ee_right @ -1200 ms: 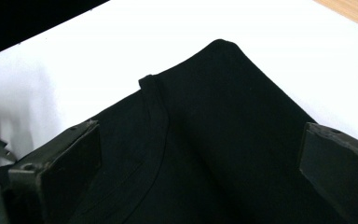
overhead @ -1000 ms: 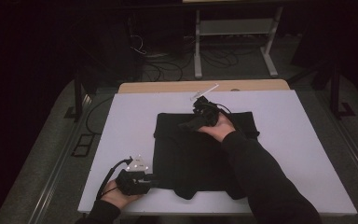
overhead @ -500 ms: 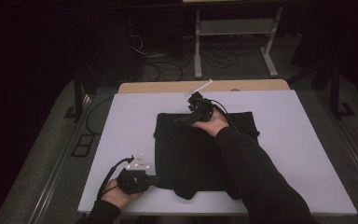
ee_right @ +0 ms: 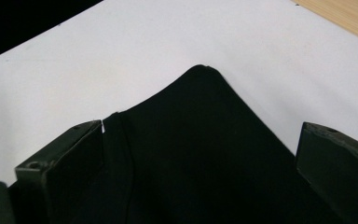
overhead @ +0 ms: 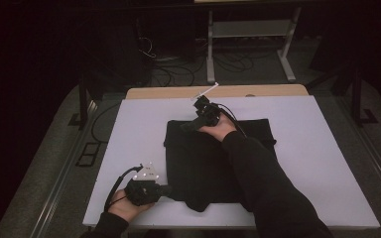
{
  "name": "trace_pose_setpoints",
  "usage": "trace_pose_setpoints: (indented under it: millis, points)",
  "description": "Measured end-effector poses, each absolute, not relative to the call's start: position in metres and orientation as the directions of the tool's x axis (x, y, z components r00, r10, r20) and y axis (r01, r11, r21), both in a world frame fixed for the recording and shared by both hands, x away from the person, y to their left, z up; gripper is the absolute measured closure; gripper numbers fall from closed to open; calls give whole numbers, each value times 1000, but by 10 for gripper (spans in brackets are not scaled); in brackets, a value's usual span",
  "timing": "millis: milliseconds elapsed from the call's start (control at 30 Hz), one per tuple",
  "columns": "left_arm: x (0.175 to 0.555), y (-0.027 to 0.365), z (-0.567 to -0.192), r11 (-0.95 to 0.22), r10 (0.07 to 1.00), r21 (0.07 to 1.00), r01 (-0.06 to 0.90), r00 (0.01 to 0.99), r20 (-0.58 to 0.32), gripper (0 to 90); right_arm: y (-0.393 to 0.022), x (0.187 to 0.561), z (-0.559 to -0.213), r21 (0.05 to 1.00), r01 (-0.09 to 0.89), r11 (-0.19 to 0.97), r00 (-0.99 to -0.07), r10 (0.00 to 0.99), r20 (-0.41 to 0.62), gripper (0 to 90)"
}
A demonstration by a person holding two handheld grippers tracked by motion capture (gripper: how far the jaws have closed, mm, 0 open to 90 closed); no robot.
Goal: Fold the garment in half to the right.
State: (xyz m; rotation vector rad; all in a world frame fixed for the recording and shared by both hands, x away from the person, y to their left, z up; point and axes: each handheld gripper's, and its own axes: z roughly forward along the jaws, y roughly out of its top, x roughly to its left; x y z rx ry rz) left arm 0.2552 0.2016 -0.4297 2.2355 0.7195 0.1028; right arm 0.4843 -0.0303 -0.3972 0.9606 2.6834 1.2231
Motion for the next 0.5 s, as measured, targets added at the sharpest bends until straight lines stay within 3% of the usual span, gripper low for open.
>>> trace_pose_setpoints:
  millis: [500]
  points:
    - [256,201,-428,-536,514,711,455,844,-152,847,-5,503,-408,673,531,514,-806,552,214,12]
